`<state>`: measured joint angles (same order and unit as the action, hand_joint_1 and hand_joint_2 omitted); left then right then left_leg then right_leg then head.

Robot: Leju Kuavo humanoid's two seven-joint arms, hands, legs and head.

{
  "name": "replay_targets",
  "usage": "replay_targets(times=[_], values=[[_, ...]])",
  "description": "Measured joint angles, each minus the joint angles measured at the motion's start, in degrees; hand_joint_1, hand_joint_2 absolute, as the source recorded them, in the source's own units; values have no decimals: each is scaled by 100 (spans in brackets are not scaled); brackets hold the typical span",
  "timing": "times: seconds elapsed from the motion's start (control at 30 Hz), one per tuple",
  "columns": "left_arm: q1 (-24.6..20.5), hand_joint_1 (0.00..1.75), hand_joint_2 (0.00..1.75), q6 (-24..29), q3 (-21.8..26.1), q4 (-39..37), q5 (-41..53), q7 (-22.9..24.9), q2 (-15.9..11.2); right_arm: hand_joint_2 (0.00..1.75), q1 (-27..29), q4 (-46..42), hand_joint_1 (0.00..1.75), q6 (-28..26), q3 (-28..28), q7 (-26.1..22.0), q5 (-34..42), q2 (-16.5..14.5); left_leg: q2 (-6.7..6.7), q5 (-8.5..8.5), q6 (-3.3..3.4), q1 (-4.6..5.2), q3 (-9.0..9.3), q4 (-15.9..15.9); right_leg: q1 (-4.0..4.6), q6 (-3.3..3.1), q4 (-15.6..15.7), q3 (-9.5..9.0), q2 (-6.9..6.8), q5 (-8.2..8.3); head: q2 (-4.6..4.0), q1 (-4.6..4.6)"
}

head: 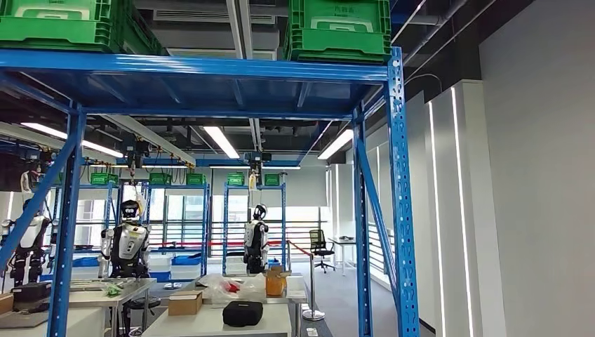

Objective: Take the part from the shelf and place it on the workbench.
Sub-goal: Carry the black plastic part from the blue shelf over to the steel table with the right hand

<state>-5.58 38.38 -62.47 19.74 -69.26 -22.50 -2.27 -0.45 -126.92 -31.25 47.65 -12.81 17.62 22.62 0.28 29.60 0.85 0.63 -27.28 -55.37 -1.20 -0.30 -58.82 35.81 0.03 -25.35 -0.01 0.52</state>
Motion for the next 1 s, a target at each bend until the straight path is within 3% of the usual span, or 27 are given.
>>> replay_targets(times=[0.07, 0.13, 0.17, 0.2, 0.23, 0.27, 0.33, 0.4, 0.5, 0.57, 0.63, 0.67, 0.7, 0.73, 0.8, 0.87, 0.9, 1.0], values=[[1, 0, 175, 1, -3, 9, -2, -3, 3, 175, 16, 0, 175, -18, -2, -1, 14, 14, 19, -120, 63, -20, -104, 44, -3, 35, -391, 135, 5, -414, 0, -11], [5, 0, 175, -4, -13, 13, -4, -4, 13, 175, 35, 0, 175, -27, -2, -1, 25, 28, 28, -210, 91, -11, -232, 39, -1, 57, -1097, 313, 8, -928, 1, -28], [10, 0, 175, -7, -22, 14, -5, -4, 17, 175, 45, 0, 175, -33, -2, -1, 32, 34, 33, -257, 91, -6, -298, 32, 0, 65, -1371, 341, 7, -1045, 1, -33], [14, 0, 175, -8, -32, 14, -8, -3, 19, 175, 53, 0, 175, -39, -2, 0, 39, 38, 38, -302, 86, -2, -368, 18, 0, 70, -1482, 291, 7, -1041, 1, -38], [17, 0, 175, -8, -42, 15, -10, -3, 20, 175, 57, 0, 175, -48, -2, -1, 49, 41, 41, -340, 77, -1, -439, -3, 0, 70, -1381, 138, 6, -931, 1, -44], [18, 0, 175, -8, -48, 17, -11, -4, 22, 175, 57, 0, 175, -61, -2, 0, 59, 44, 43, -372, 65, 0, -497, -35, 0, 63, -1080, -111, 4, -780, 1, -50], [15, 0, 175, -8, -55, 25, -14, -4, 28, 175, 53, 0, 175, -93, -4, 0, 80, 45, 41, -421, 26, 13, -610, -132, 11, 24, -261, -669, 1, -646, 1, -62], [15, 0, 175, -8, -61, 30, -17, -4, 32, 175, 57, -1, 175, -114, -5, 2, 91, 46, 39, -478, -36, 23, -688, -201, 33, -34, 167, -896, 5, -681, 1, -63], [26, 0, 175, -6, -78, 31, -19, -4, 29, 175, 61, -1, 175, -122, -5, 3, 93, 51, 28, -494, -144, 5, -746, -244, 27, -148, 195, -817, 6, -598, 0, -48], [30, 0, 175, -6, -86, 32, -19, -5, 26, 175, 58, -1, 175, -126, -6, 1, 94, 52, 10, -151, -231, -25, -874, -597, 5, -219, 209, -743, -8, -507, 1, -24], [33, 0, 175, -5, -90, 32, -20, 0, 23, 175, 59, -1, 175, -132, -5, -1, 107, 52, 4, 342, -307, -64, -1090, -1329, 8, -243, 201, -637, -12, -426, 0, -5], [33, 0, 175, -5, -91, 32, -20, 4, 22, 175, 60, 0, 175, -138, -4, -1, 120, 52, 4, 486, -329, -82, -1159, -1645, 9, -242, 193, -579, -12, -386, 0, -2], [34, 0, 175, -4, -93, 32, -21, 7, 22, 175, 60, 0, 175, -144, -4, -1, 138, 52, 4, 507, -341, -95, -1140, -1782, 10, -235, 181, -521, -12, -348, 0, 1], [33, 0, 175, -4, -95, 32, -23, 10, 22, 175, 60, 0, 175, -153, -3, -1, 158, 52, 4, 423, -343, -105, -1013, -1699, 8, -225, 166, -464, -10, -314, 0, 6], [27, 0, 175, -3, -99, 32, -38, 11, 21, 175, 60, -1, 175, -166, -2, 0, 179, 52, 1, 147, -315, -113, -490, -979, 5, -194, 130, -372, -5, -258, 1, 14], [13, 0, 175, -1, -100, 33, -55, 10, 19, 175, 57, -2, 175, -169, -3, -1, 184, 52, -6, 42, -252, -93, -57, -273, 13, -136, 104, -313, -4, -210, 1, 9], [6, 0, 175, 1, -100, 33, -60, 10, 18, 175, 55, -2, 175, -169, -4, -2, 184, 52, -8, 48, -216, -76, 19, -112, 13, -97, 99, -295, -5, -182, 1, 5], [0, 0, 175, 5, -101, 35, -73, 10, 14, 175, 53, -2, 175, -169, -6, -2, 190, 57, 2, -33, -83, -50, -25, -33, -2, 20, 103, -261, -6, -138, 1, -3]])
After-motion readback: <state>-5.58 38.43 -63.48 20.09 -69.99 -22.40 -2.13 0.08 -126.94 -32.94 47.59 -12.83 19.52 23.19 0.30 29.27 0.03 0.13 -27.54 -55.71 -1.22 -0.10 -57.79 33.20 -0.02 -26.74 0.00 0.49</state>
